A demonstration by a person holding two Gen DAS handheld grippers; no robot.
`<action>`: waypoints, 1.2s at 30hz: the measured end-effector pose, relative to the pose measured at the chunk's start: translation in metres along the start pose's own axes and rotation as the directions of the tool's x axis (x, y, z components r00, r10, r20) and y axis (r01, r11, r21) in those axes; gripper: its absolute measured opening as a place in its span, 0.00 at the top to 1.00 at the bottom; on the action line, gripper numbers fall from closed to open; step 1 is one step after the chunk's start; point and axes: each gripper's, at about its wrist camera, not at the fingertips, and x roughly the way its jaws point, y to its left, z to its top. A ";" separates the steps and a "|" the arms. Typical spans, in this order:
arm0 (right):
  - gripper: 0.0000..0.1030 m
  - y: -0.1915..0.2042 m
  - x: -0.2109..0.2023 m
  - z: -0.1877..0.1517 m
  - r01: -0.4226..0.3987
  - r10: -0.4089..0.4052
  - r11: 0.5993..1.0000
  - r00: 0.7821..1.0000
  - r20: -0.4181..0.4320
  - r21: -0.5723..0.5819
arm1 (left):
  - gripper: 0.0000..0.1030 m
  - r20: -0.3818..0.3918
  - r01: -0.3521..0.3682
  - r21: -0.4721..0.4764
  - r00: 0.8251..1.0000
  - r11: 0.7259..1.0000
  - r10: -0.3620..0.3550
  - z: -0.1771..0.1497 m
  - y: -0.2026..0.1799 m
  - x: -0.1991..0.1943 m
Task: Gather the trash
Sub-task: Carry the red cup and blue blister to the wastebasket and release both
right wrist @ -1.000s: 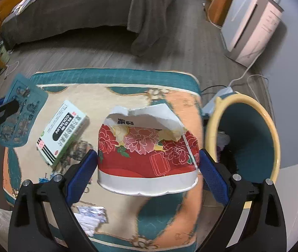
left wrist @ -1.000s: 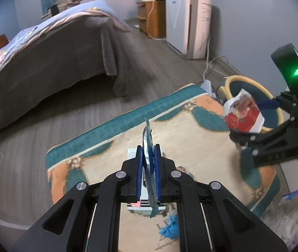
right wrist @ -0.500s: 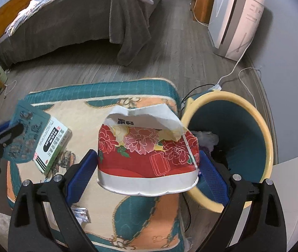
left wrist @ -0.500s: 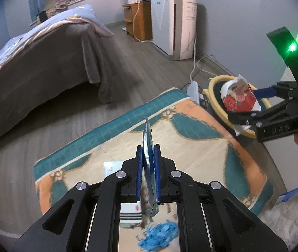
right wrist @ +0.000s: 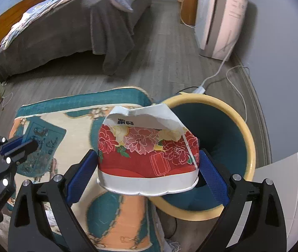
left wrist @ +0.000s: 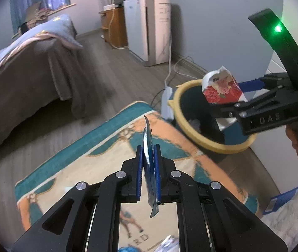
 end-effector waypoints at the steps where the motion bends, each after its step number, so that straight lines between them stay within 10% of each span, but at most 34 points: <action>1: 0.09 -0.007 0.000 0.000 0.004 -0.004 1.000 1.000 0.001 0.013 | 0.89 -0.002 0.002 0.005 1.000 1.000 -0.002 0.000 -0.003 0.002; 11: 0.09 -0.077 0.005 -0.003 0.128 -0.126 0.986 0.992 -0.024 0.107 | 0.89 0.009 0.043 0.050 0.999 0.998 -0.043 0.010 -0.036 0.012; 25: 0.09 -0.134 0.017 -0.018 0.116 -0.102 0.938 0.993 -0.060 0.327 | 0.89 0.032 0.188 0.059 0.981 0.980 -0.190 0.019 -0.112 0.030; 36: 0.09 -0.165 0.033 -0.024 0.058 -0.033 0.870 0.998 -0.061 0.490 | 0.89 -0.006 0.164 0.091 0.986 0.982 -0.164 0.046 -0.124 0.086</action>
